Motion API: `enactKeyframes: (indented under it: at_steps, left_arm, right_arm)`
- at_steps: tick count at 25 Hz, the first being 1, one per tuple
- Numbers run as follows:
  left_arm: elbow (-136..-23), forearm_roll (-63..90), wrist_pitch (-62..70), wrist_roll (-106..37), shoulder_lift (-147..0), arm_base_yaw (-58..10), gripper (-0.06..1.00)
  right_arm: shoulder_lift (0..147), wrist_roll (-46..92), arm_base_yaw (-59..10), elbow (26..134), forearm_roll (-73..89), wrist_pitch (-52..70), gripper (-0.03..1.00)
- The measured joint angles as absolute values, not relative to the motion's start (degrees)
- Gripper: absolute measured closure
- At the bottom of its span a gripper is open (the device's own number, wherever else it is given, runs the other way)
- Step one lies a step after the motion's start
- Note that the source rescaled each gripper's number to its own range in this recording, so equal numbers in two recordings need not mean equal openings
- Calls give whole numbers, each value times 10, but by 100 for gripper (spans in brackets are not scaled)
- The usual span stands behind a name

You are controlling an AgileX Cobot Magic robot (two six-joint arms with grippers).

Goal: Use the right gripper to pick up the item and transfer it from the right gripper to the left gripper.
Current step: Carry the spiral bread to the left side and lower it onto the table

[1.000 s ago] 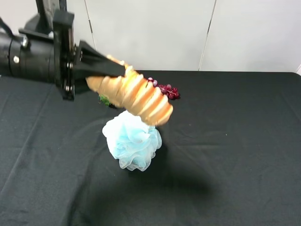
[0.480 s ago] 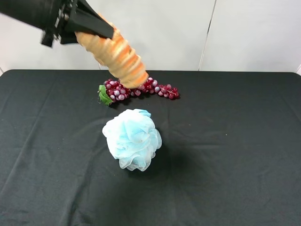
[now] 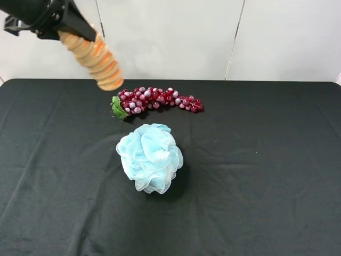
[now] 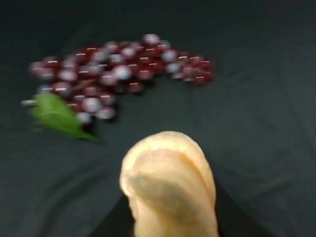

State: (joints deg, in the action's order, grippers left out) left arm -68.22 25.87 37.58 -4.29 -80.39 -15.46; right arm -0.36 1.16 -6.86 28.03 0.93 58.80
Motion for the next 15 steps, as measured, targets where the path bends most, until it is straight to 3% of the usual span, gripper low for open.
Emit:
enactKeyframes:
  at_steps: [6, 15]
  left_arm:
    - [-663, 148, 368, 34, -804, -155, 92]
    - [-589, 137, 343, 39, -804, -155, 92]
  right_arm:
    - [-4, 12, -69, 280, 9, 588, -3]
    - [-4, 12, -69, 280, 9, 588, -3]
